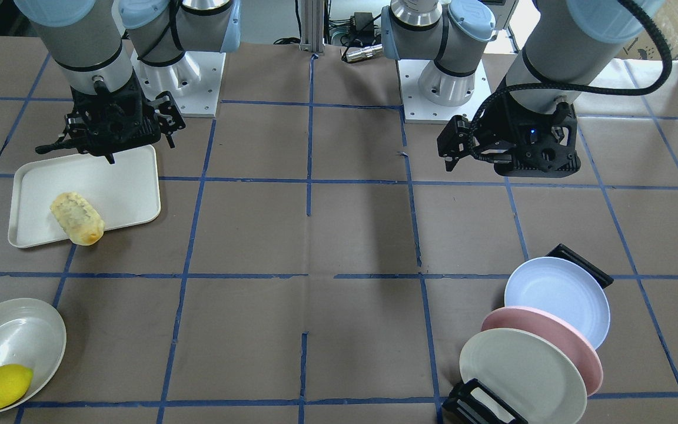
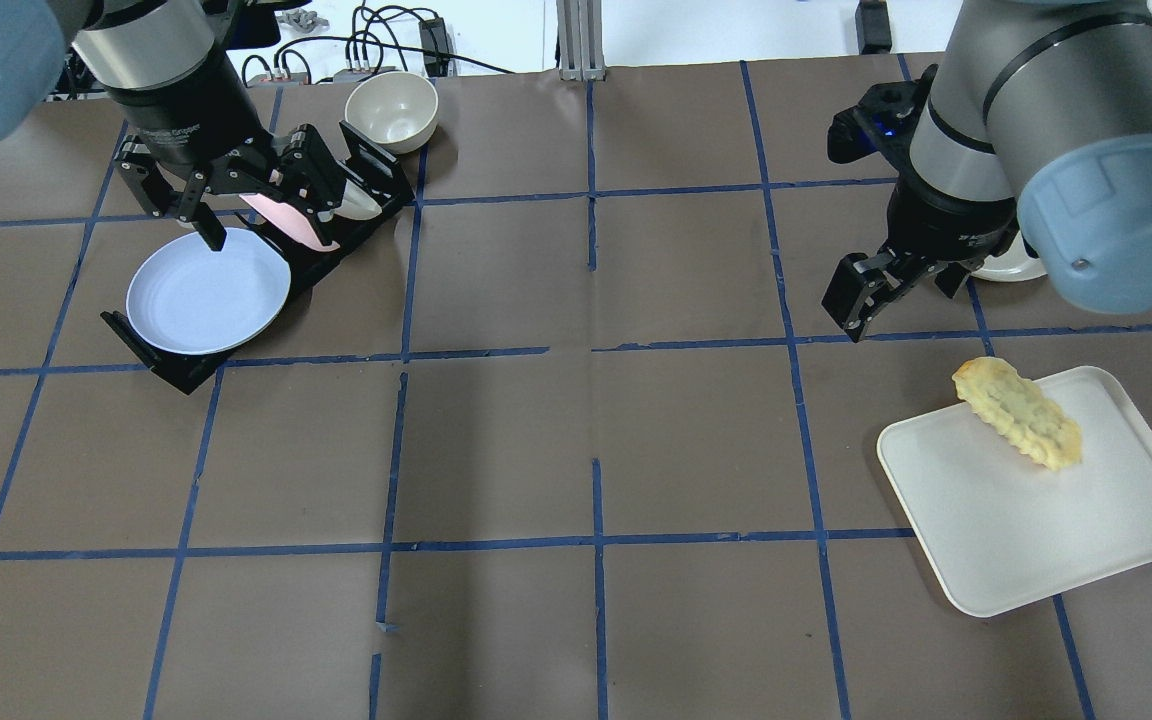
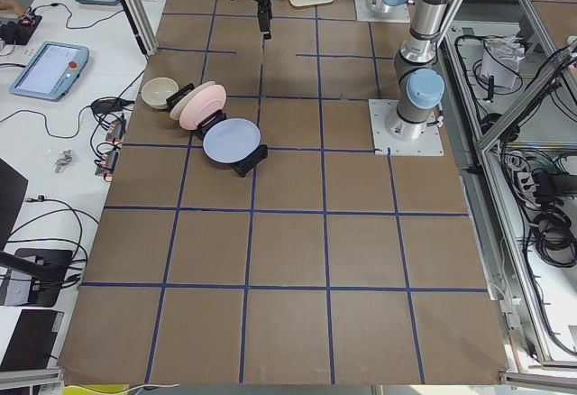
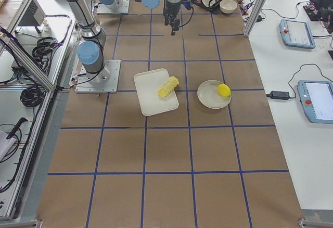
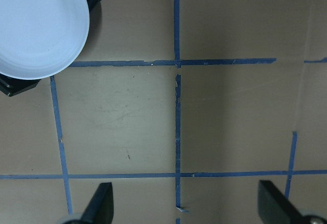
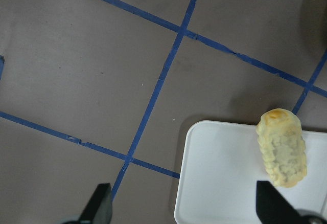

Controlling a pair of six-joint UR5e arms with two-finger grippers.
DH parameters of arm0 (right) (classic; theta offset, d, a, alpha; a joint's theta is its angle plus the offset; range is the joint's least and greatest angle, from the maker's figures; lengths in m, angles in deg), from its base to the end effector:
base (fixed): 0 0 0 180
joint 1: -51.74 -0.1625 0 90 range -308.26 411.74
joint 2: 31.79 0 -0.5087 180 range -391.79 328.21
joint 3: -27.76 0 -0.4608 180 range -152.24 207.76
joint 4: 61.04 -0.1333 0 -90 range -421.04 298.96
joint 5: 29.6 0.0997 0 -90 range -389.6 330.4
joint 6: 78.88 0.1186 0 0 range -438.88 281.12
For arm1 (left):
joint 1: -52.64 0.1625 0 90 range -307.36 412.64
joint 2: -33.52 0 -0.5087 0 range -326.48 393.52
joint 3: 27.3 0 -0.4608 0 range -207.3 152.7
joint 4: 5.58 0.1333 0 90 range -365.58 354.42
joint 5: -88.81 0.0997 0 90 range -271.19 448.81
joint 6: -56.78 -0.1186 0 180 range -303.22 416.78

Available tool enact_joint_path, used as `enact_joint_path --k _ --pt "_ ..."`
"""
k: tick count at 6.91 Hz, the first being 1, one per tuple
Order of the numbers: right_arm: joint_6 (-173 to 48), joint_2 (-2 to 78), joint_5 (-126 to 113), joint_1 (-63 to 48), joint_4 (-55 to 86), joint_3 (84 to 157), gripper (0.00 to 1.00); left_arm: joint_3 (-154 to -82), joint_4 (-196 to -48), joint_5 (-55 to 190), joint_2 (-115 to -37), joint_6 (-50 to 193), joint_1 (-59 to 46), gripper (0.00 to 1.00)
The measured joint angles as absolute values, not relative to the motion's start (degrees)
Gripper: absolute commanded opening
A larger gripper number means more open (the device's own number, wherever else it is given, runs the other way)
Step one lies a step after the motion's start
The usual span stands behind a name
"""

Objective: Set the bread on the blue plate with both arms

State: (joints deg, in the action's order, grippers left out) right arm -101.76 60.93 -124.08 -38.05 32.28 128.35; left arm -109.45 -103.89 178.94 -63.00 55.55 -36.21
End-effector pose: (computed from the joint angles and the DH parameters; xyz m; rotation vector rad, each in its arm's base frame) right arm 0.1221 -0.5228 0.4818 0.6096 -3.0166 -0.1439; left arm -0.1209 -0.6055 0.5488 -0.0024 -3.1355 -0.1913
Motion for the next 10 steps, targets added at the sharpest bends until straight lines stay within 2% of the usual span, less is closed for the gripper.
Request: enact_joint_path --k 4,7,9,10 --pt "-105.14 59.99 -123.84 -36.82 34.81 130.95 0.98 -110.37 -103.78 178.96 -62.54 55.07 -36.25 1.00" --pt "-120.26 56.51 -123.57 -26.40 59.20 146.54 0.99 -109.21 -103.55 178.54 -62.96 48.56 -31.30 1.00" --pt "-134.56 49.70 -121.97 -15.85 72.10 151.17 0.99 -108.89 -103.33 178.06 -63.95 39.51 -24.27 1.00" --pt "-139.20 46.49 -120.07 -12.04 74.38 151.69 0.94 -107.94 -102.80 177.97 -66.13 35.36 -20.98 1.00"
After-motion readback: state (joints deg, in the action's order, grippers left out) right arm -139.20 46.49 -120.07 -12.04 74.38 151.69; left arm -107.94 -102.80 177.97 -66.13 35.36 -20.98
